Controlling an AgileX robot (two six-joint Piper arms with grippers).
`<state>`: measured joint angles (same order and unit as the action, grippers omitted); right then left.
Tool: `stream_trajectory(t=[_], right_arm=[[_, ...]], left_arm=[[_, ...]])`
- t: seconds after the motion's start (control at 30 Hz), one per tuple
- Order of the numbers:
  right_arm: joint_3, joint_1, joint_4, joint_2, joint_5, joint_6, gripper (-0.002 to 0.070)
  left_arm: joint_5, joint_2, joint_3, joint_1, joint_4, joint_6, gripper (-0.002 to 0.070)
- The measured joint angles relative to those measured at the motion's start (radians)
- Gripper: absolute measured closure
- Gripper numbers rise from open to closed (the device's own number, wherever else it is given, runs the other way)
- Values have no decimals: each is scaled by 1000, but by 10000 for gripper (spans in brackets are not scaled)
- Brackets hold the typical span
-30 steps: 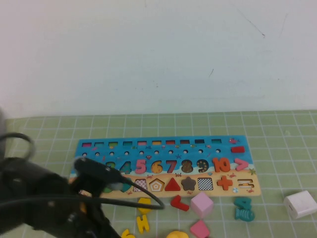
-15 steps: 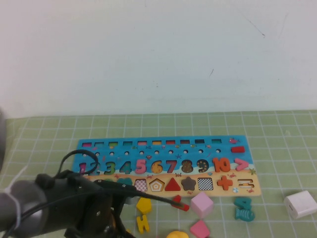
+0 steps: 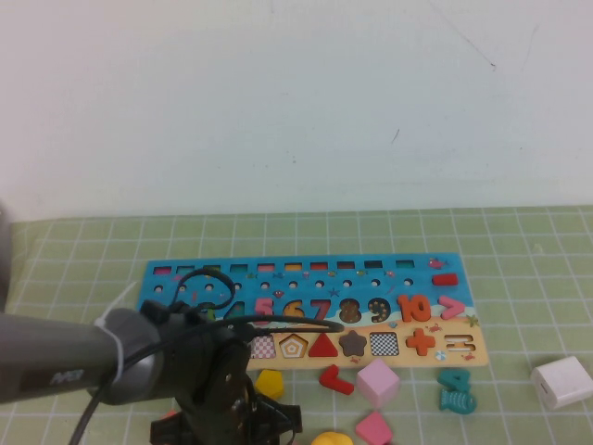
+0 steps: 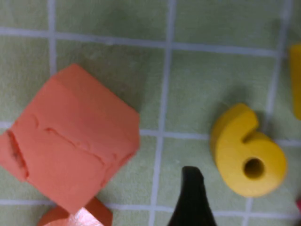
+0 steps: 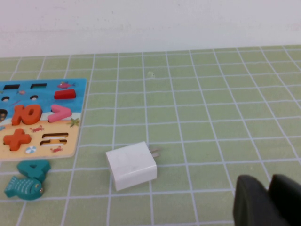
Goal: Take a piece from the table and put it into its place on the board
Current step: Pick up the "number 6"
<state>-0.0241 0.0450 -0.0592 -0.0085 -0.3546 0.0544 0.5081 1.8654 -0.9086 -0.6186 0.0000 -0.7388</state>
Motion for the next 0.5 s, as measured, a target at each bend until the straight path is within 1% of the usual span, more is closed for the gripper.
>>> stream_trajectory(t=[0.13,0.27,0.5], right_arm=[[0,0,0,0,0,0,603],[0,0,0,0,0,0,603],[0,0,0,0,0,0,603]], left_arm=[[-11,32,-2,0,21,-93,223],[-29,54,-2,0,25,-147,223],[-38,64,-3,0,25,-156,225]])
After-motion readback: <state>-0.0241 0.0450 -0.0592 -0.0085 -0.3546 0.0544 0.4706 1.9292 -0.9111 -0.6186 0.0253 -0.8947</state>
